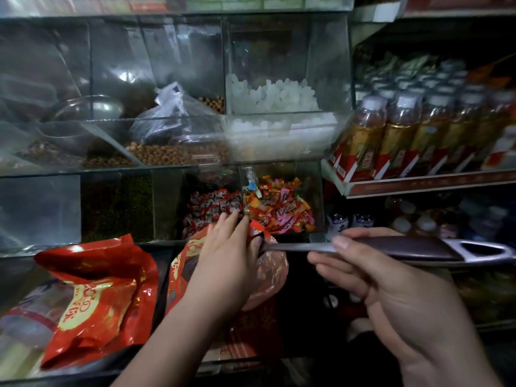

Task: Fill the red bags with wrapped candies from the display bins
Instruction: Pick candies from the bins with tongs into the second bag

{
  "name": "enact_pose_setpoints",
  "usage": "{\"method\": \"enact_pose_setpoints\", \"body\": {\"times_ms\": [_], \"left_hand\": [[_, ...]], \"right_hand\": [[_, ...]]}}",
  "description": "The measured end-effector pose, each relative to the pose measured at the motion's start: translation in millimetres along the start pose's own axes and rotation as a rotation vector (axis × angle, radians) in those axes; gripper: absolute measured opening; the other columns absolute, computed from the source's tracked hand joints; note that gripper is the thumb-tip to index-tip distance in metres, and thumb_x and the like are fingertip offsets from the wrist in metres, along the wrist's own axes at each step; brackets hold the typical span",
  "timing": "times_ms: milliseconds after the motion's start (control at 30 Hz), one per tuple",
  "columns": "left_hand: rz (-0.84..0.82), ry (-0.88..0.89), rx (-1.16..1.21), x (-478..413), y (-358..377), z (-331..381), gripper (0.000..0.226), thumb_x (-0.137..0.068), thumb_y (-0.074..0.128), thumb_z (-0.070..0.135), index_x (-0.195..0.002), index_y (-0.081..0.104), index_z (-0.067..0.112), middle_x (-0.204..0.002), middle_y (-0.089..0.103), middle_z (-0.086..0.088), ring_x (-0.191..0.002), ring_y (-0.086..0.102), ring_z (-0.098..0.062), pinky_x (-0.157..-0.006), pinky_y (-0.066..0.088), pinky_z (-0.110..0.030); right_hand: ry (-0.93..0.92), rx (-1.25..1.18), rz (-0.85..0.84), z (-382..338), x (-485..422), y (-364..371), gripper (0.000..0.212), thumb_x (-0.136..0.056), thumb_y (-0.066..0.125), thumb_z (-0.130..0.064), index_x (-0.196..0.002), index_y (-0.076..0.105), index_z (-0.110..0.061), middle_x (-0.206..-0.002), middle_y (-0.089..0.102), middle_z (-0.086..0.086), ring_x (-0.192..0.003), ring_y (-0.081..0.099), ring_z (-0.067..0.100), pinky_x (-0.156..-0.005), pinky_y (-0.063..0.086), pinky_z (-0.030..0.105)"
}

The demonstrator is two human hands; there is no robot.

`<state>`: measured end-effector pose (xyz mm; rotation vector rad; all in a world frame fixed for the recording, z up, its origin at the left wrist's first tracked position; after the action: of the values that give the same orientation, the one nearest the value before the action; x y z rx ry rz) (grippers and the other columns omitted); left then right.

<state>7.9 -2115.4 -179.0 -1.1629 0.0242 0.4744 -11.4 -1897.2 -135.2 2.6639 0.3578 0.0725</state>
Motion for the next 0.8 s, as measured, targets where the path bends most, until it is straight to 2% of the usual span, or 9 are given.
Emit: {"method": "enact_pose_setpoints", "body": {"times_ms": [133,267,367,433,500,533,633,733,800], "left_hand": [[-0.034,0.149,-0.008,-42,2,27,0.057,-0.105,0.036,0.046,-0.154,0.032,0.017,-0.163,0.024,-0.004,-0.152,0.013,-0.024,-0.125,0.007,-0.042],[-0.222,0.136,-0.053,-96,23,36,0.060,-0.105,0.036,0.046,-0.155,0.028,0.014,-0.163,0.023,-0.008,-0.150,0.017,-0.030,-0.124,0.012,-0.047],[-0.381,0.075,-0.083,-123,45,25,0.052,-0.105,0.039,0.039,-0.149,0.036,0.011,-0.154,0.033,-0.017,-0.141,0.033,-0.036,-0.116,0.031,-0.046],[-0.437,-0.033,-0.068,-134,53,10,0.057,-0.105,0.042,0.035,-0.154,0.026,0.009,-0.158,0.027,-0.020,-0.141,0.033,-0.039,-0.114,0.034,-0.044],[-0.410,-0.076,-0.055,-138,53,2,0.064,-0.105,0.043,0.036,-0.157,0.018,0.010,-0.163,0.020,-0.018,-0.145,0.029,-0.038,-0.116,0.033,-0.042],[-0.360,-0.056,-0.059,-138,48,2,0.064,-0.104,0.045,0.036,-0.157,0.020,0.010,-0.162,0.022,-0.016,-0.145,0.030,-0.037,-0.117,0.031,-0.041],[-0.209,0.017,0.003,-122,28,7,0.057,-0.100,0.052,0.035,-0.149,0.038,0.009,-0.152,0.039,-0.017,-0.139,0.038,-0.034,-0.114,0.033,-0.038],[-0.219,0.013,0.062,-92,14,6,0.071,-0.091,0.054,0.054,-0.150,0.036,0.018,-0.151,0.042,-0.010,-0.138,0.039,-0.030,-0.114,0.035,-0.046],[-0.272,-0.024,0.037,-64,7,-3,0.086,-0.078,0.053,0.072,-0.150,0.030,0.030,-0.150,0.040,0.001,-0.137,0.039,-0.024,-0.111,0.038,-0.050]], "right_hand": [[-0.057,-0.038,0.060,-14,-16,-11,0.009,-0.065,0.077,-0.012,-0.074,0.074,-0.013,-0.076,0.077,0.022,-0.073,0.079,0.037,-0.057,0.063,0.026],[-0.017,-0.060,0.159,-3,-45,-17,0.012,-0.092,0.068,-0.003,-0.083,0.070,-0.010,-0.078,0.077,0.013,-0.077,0.080,0.032,-0.063,0.064,0.025],[0.010,-0.101,0.239,17,-72,-19,0.011,-0.097,0.067,-0.007,-0.088,0.070,-0.013,-0.081,0.078,0.005,-0.080,0.080,0.028,-0.063,0.063,0.023],[-0.012,-0.065,0.274,33,-92,-17,0.010,-0.097,0.069,-0.008,-0.089,0.071,-0.013,-0.082,0.079,0.002,-0.085,0.080,0.027,-0.067,0.063,0.023],[-0.076,0.081,0.294,45,-110,-11,0.012,-0.095,0.071,-0.007,-0.088,0.073,-0.017,-0.090,0.078,0.008,-0.088,0.079,0.023,-0.077,0.064,0.027],[-0.157,0.243,0.285,48,-118,-9,0.015,-0.093,0.073,-0.008,-0.087,0.074,-0.022,-0.091,0.079,0.003,-0.088,0.078,0.016,-0.082,0.063,0.027],[-0.417,0.765,0.052,46,-130,18,0.018,-0.092,0.073,-0.014,-0.089,0.074,-0.031,-0.084,0.073,-0.017,-0.081,0.068,-0.005,-0.070,0.049,0.007],[-0.617,1.067,-0.280,55,-126,40,0.017,-0.093,0.068,-0.004,-0.106,0.073,-0.014,-0.108,0.069,-0.004,-0.099,0.068,0.009,-0.087,0.054,0.024],[-0.675,1.127,-0.319,51,-121,42,0.019,-0.092,0.068,-0.002,-0.108,0.072,-0.011,-0.116,0.066,-0.003,-0.105,0.068,0.015,-0.093,0.055,0.028]]}}
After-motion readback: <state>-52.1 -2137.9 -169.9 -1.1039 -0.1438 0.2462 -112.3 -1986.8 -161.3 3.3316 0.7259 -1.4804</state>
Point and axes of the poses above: each hand's wrist, its own x-axis away from the middle knuckle, its own y-axis out of the palm, z = x × y, the point moved 8 cm from there along -x, towards the middle knuckle
